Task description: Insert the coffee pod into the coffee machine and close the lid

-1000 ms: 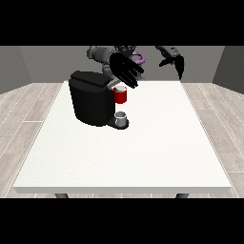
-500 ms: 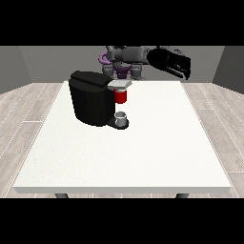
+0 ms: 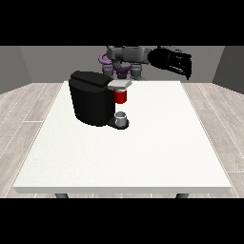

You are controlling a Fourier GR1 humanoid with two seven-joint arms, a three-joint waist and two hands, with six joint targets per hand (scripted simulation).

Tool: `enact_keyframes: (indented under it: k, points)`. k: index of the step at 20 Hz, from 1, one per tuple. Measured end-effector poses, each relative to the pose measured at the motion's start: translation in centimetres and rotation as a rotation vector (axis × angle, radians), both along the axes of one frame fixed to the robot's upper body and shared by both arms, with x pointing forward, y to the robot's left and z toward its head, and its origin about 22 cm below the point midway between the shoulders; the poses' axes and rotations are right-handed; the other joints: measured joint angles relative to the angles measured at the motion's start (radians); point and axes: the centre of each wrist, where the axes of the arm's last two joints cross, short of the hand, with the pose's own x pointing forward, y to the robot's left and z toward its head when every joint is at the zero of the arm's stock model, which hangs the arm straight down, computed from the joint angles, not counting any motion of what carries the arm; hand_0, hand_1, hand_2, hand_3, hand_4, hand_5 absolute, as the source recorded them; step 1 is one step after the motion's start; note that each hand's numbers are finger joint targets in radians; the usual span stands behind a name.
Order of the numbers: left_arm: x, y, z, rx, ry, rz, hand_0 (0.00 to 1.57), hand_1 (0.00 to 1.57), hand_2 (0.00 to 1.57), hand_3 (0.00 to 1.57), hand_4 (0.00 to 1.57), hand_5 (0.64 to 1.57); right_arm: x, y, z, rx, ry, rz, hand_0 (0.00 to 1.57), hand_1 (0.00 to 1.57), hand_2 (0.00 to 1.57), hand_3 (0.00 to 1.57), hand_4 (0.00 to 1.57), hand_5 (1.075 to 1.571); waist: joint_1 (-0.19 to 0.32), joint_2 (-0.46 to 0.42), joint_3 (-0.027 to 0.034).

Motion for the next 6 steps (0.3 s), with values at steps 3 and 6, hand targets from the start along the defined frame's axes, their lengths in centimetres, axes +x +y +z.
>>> enact_keyframes:
  k: [3, 6]
  points:
    - [-0.6, 0.5, -1.5, -0.01, 0.045, 0.025, 0.0, 0.0, 0.0, 0.0, 0.26, 1.571, -0.4, 2.4, -2.7, 0.0, 0.008, 0.076, 0.0, 0.0, 0.0, 0.0, 0.18, 1.571, -0.043, -0.049, -0.0001]
    - [-1.6, 1.9, -3.7, -0.021, 0.085, 0.066, 0.0, 0.0, 0.0, 0.0, 0.27, 1.571, -1.0, 3.9, -5.3, 0.008, 0.02, 0.155, 0.0, 0.0, 0.0, 0.0, 0.26, 1.571, -0.098, -0.097, -0.0002]
